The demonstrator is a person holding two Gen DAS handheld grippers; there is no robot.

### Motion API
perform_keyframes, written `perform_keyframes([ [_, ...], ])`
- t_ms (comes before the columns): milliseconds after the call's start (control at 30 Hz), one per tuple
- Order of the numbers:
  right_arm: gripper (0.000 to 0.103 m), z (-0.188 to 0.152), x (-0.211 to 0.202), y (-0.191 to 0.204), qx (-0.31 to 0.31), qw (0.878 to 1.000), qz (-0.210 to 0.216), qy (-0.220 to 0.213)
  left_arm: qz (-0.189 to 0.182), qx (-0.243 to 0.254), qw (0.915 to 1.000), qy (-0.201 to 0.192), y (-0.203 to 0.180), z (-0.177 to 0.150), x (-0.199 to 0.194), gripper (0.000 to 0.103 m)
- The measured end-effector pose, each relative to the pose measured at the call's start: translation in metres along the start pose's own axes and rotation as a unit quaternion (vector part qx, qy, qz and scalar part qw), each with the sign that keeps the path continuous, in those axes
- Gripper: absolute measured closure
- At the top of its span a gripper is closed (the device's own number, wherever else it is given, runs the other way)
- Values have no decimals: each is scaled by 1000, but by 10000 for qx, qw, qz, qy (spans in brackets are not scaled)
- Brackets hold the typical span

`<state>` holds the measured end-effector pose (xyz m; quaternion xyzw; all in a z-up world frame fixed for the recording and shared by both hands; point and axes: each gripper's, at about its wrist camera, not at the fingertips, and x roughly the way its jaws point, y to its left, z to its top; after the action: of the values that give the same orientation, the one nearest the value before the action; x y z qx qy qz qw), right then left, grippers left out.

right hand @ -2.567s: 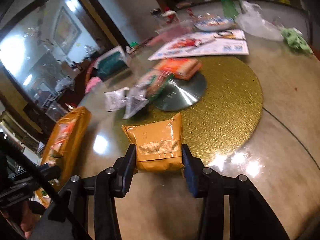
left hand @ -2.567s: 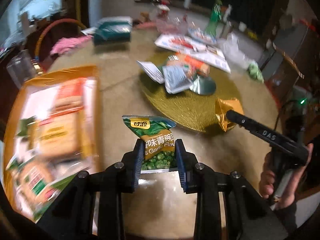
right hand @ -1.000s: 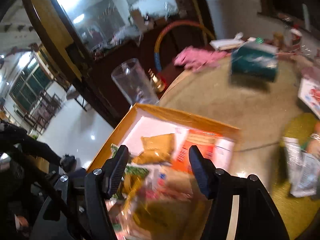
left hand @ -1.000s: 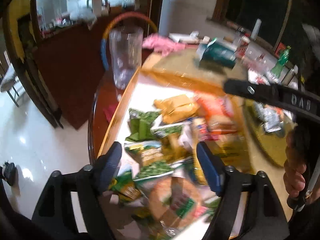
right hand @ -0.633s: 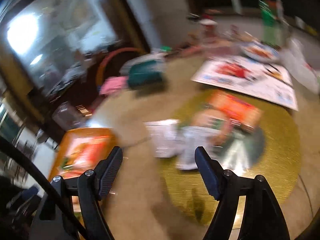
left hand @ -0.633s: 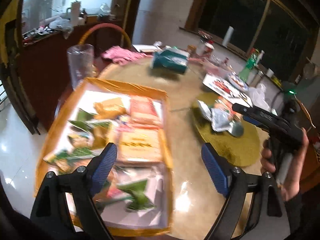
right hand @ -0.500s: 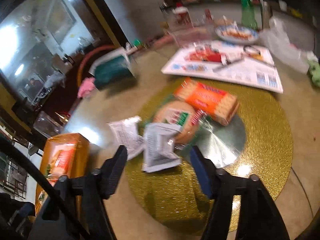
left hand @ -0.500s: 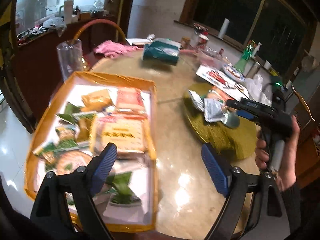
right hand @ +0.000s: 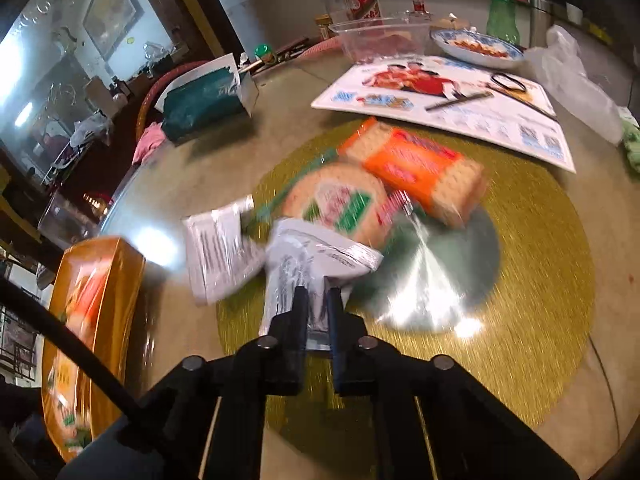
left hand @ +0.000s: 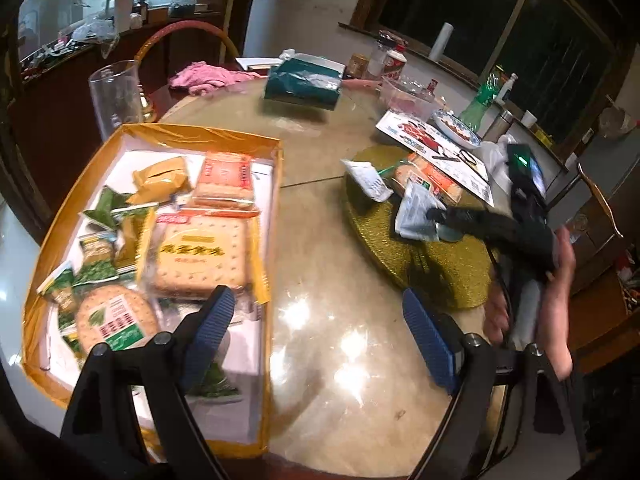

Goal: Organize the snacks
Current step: 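Grasp a white sachet with the right tool while the left grasps another white sachet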

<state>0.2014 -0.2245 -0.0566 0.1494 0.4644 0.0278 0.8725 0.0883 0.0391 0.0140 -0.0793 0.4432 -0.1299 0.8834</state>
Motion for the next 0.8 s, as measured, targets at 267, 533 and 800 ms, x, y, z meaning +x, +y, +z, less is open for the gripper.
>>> perform_keyframes([
  [267, 99, -70, -48, -43, 371, 9991, 143, -145, -165, 172, 9981, 567, -35, 36, 61, 17],
  [533, 99, -78, -60, -82, 901, 9936, 324, -601, 405, 7, 9960, 796, -71, 104, 144, 24],
  [800, 98, -81, -54, -86, 1056, 9917, 412, -605, 1128, 186, 9864, 1177, -85, 127, 210, 59],
])
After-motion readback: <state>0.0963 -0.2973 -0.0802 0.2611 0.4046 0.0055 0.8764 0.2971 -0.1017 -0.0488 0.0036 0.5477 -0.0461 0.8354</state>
